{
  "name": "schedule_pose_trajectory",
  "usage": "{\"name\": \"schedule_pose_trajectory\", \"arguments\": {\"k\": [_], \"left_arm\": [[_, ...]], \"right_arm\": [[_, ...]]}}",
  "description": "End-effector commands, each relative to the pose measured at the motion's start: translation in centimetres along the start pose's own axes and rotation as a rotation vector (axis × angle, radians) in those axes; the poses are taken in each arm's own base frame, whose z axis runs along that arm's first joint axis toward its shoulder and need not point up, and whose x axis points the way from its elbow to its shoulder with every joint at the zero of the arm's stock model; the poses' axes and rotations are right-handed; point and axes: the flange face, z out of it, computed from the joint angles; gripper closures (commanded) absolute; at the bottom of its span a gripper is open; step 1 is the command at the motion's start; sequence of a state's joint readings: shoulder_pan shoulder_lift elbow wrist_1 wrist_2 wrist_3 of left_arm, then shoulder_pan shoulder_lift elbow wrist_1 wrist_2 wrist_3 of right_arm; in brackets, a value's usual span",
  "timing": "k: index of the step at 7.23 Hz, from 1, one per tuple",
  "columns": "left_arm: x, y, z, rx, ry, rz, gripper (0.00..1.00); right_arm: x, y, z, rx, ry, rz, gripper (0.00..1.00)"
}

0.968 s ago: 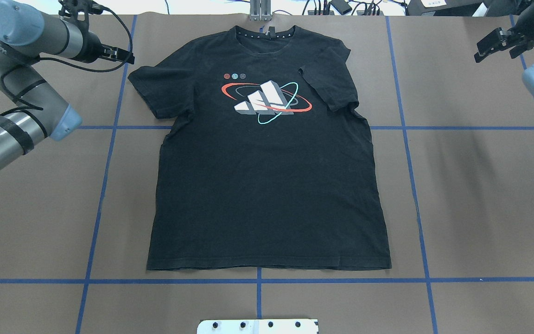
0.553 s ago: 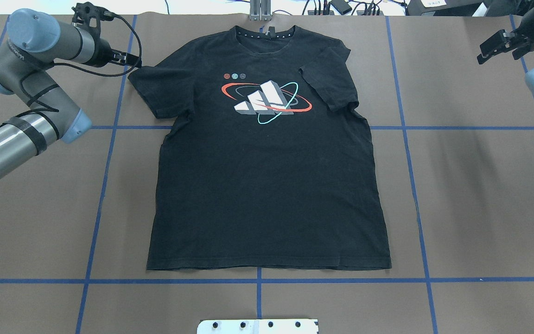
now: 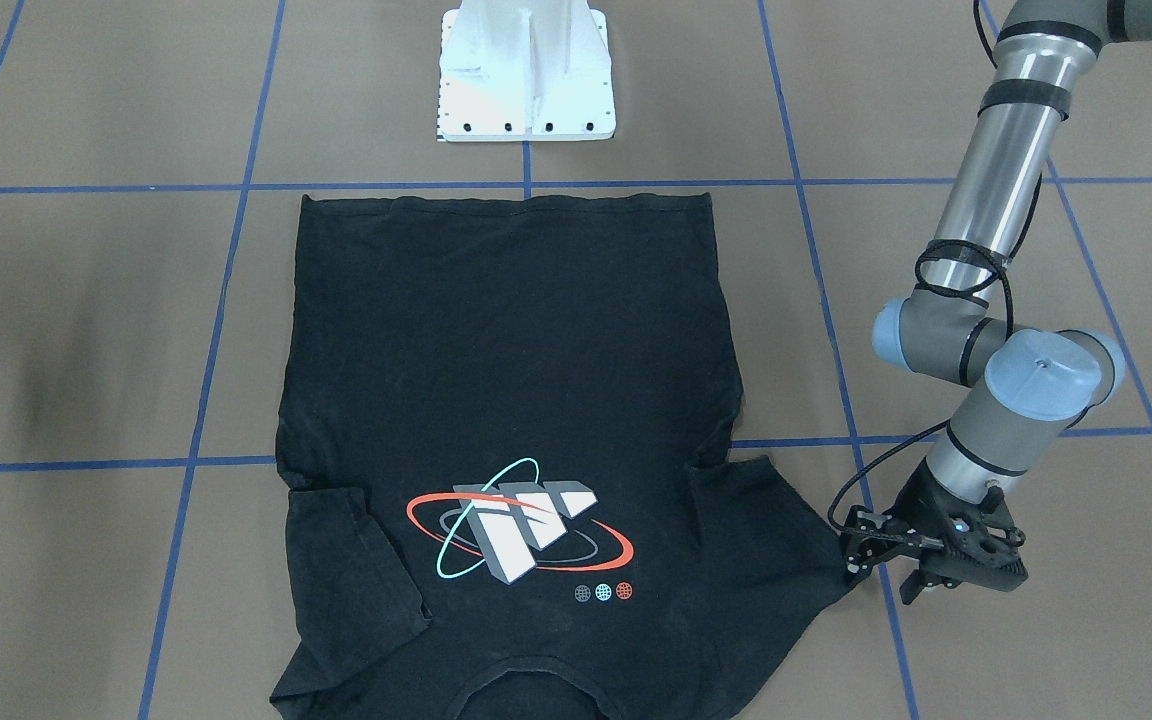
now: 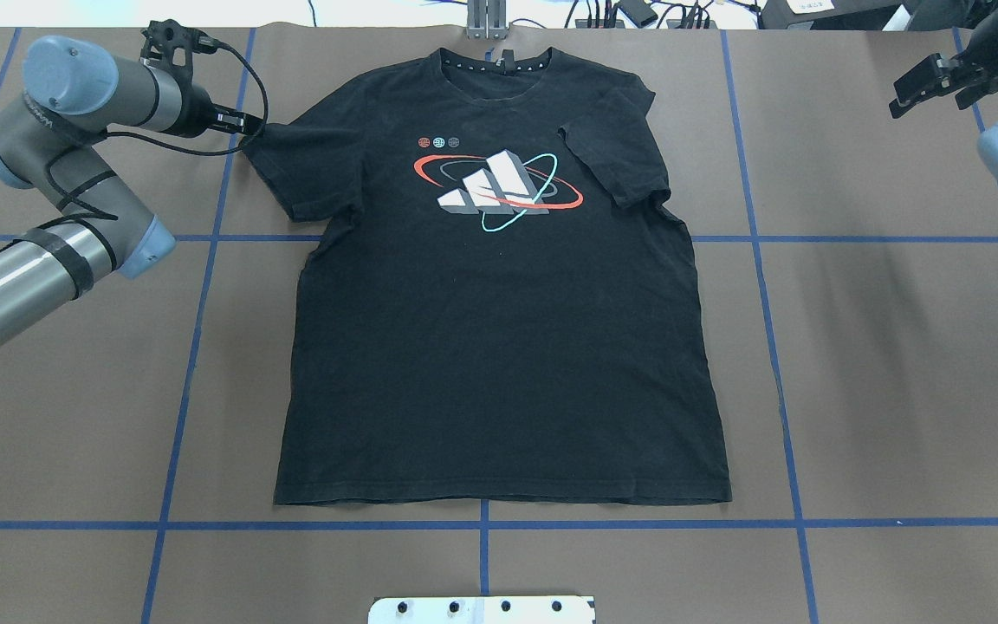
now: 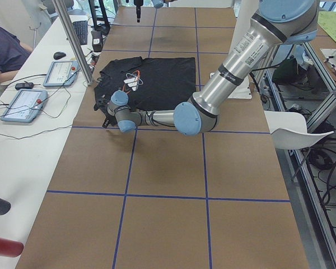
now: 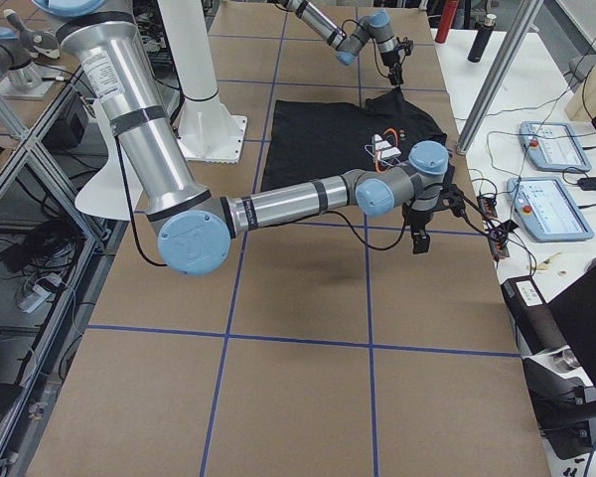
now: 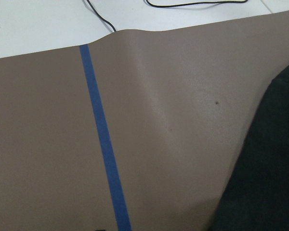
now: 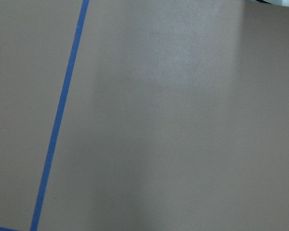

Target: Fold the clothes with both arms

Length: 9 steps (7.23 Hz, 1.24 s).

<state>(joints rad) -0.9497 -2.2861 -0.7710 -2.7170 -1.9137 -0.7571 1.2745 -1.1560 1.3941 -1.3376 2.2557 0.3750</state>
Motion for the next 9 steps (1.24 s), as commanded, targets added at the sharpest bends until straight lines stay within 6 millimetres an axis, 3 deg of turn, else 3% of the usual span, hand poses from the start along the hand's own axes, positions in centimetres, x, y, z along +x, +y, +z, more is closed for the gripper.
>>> {"name": "schedule_pose_trajectory", "arguments": {"k": [1,5,9], "left_arm": [[0.7,0.7,0.3,-0.008,0.010,0.011,0.35],[1.4,1.1,0.0,-0.035,0.052,0.028,0.39],[1.5,0.9,-0.2,-0.032,0.058,0.029,0.70]], "right_arm": [[-0.5,0.0,0.4,-0.005,-0.002,-0.001,0.00],[-1.0,0.0,0.6,-0.007,-0.005,-0.005,0.00],[-2.2,-0.2,0.9,-0.010,-0.010,0.004,0.00]]}}
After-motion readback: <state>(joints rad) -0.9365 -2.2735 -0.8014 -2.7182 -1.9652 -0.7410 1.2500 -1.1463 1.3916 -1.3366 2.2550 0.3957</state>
